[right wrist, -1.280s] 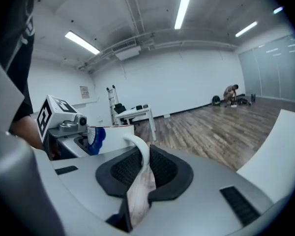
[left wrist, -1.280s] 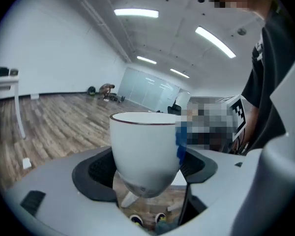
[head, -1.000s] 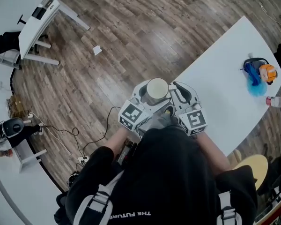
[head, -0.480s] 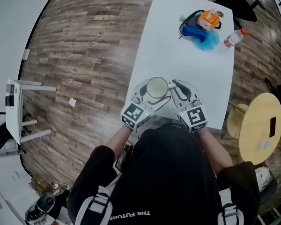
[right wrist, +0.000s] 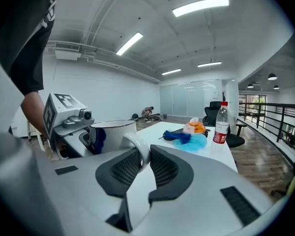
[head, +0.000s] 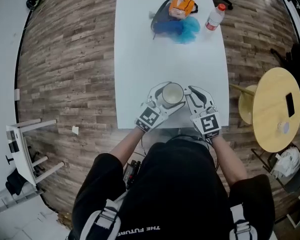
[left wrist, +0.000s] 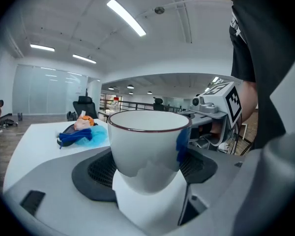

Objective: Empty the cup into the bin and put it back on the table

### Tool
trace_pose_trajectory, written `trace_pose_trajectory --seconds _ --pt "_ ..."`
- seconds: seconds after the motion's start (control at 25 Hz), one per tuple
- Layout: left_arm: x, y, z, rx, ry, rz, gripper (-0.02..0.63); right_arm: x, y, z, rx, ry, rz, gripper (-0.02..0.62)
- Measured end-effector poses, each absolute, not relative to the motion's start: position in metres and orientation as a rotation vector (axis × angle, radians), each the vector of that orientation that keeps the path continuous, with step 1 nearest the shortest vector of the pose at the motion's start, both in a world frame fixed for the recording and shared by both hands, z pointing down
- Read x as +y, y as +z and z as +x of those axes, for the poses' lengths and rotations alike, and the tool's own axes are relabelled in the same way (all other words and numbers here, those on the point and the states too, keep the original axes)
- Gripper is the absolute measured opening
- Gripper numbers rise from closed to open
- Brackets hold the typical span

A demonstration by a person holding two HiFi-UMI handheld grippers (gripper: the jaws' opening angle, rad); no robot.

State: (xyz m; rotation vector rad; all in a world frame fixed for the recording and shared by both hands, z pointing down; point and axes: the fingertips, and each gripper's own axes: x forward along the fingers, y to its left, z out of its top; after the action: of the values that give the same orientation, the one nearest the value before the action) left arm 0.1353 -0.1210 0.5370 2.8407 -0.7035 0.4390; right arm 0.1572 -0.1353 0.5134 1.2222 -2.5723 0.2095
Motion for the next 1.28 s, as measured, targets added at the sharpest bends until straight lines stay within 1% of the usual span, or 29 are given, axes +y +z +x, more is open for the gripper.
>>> trace_pose_trajectory --seconds 0.28,0.44,0.8,1.0,1.12,1.2,1.28 --pt "-0.125 0.611 0.147 -0.650 0.559 2.774 0.391 -0.141 0.584 0.168 -2.511 0.278 1.195 0.058" --pt "-0.128 0.635 0.145 -0.647 0.618 2.758 0.391 -0.144 0.609 0.167 -2.504 0.313 1.183 0.058" --pt "-0.124 0.650 0.145 -0.681 0.734 2.789 0.391 -0.141 0.627 0.168 -2.491 0.354 1.147 0.060" --pt "-0.122 0.652 0.144 -0.673 0.743 2.805 0.391 -0.139 0.629 0.168 -2.475 0.329 1.125 0.061" --pt "-0.122 0.650 0.144 -0.668 0.714 2.797 0.391 -0.135 0.631 0.167 -2.478 0.378 1.107 0.061" --pt "-0.123 0.647 0.144 -0.661 0.688 2.786 0.391 -0.132 0.632 0.169 -2.478 0.422 1.099 0.071" --pt "-0.120 0.646 0.141 -0.660 0.675 2.767 0.391 -0.128 0.633 0.170 -2.470 0.459 1.084 0.102"
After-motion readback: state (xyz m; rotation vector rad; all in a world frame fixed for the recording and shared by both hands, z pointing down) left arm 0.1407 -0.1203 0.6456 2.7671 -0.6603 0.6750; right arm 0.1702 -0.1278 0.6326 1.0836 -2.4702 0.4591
